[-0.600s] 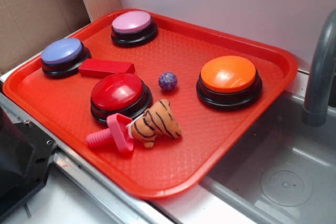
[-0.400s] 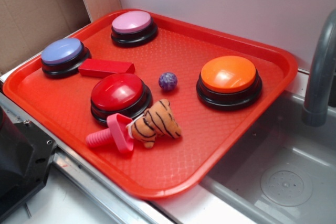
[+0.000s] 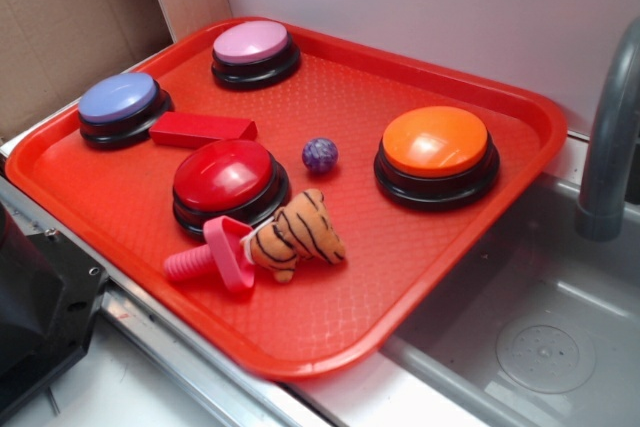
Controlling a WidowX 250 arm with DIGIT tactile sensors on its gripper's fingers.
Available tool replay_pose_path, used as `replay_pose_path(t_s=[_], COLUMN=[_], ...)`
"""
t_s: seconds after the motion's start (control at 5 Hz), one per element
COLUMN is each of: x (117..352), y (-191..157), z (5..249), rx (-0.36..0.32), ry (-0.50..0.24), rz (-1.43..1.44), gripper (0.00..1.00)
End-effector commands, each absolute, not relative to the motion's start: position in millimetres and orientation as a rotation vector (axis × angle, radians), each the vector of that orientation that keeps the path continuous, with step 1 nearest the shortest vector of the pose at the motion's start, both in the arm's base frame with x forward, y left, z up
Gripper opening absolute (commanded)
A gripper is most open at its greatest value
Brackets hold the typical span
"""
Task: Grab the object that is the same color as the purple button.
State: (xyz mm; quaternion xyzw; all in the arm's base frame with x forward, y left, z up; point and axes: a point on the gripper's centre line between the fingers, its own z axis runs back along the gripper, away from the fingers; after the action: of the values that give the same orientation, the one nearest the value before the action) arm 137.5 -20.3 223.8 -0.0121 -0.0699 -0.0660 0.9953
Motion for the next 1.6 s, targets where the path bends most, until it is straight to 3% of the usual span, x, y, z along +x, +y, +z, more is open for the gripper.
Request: replay_pose_path(t_s=[0.0,0.4,0.6,1.2,1.4], x=[186.2,237.0,247.1,260.8,263.2], y=[-33.7,-58.9,-65.7,-68.9,-73.6], z=[189.3,131.0,104.6,54.1,43.9], rx=[-0.034,-0.071,-0.140,-0.125,-0.136], ry=[-0.216,-0.227,-0.258,-0.178,-0.185], rz=[-0.371,-0.562,-0.634,-0.663,-0.670], gripper=[1.00,1.00,1.00,1.00,1.00])
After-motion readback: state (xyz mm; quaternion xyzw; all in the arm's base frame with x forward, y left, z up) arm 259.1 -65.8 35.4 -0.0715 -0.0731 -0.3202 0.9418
